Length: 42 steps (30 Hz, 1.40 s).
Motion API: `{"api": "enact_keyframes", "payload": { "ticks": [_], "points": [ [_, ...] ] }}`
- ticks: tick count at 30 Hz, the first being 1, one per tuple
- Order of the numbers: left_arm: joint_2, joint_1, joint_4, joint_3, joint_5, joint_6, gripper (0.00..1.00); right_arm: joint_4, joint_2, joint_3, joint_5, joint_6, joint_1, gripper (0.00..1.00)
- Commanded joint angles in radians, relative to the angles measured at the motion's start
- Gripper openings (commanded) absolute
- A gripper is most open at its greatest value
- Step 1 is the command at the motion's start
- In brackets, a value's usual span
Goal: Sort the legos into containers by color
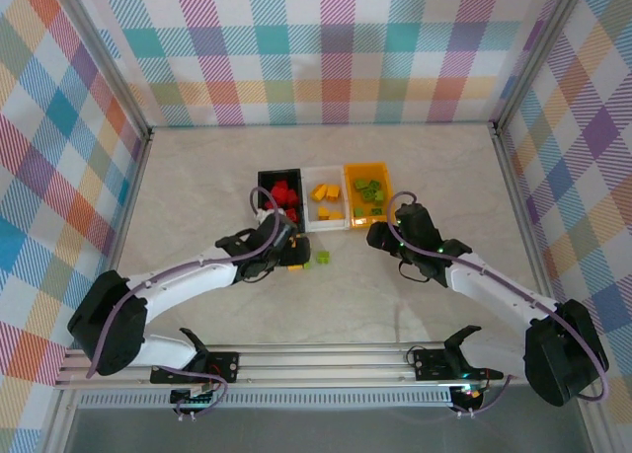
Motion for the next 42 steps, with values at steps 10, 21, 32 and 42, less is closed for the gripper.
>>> {"api": "enact_keyframes", "payload": {
  "ticks": [10,21,32,42],
  "points": [
    [0.148,-0.005,0.090,-0.062,-0.048,-0.057,0.90,-0.010,-0.055,-0.007,0.023,0.018,0.003,0.77],
    [-0.029,0.012,-0.081,-0.161,-0.110,-0.118,0.86,-0.030,-0.108,-0.011,0.037,0.008,0.003,0.77],
    [-0.042,-0.027,-0.050,-0.082,-0.088,-0.088,0.98,-0.064,-0.090,-0.005,0.050,0.001,0.003,0.77],
    [0.056,-0.023,0.004,-0.059,-0.100,-0.049,1.00,-0.078,-0.096,-0.002,0.061,0.014,0.002,0.79]
  ]
}}
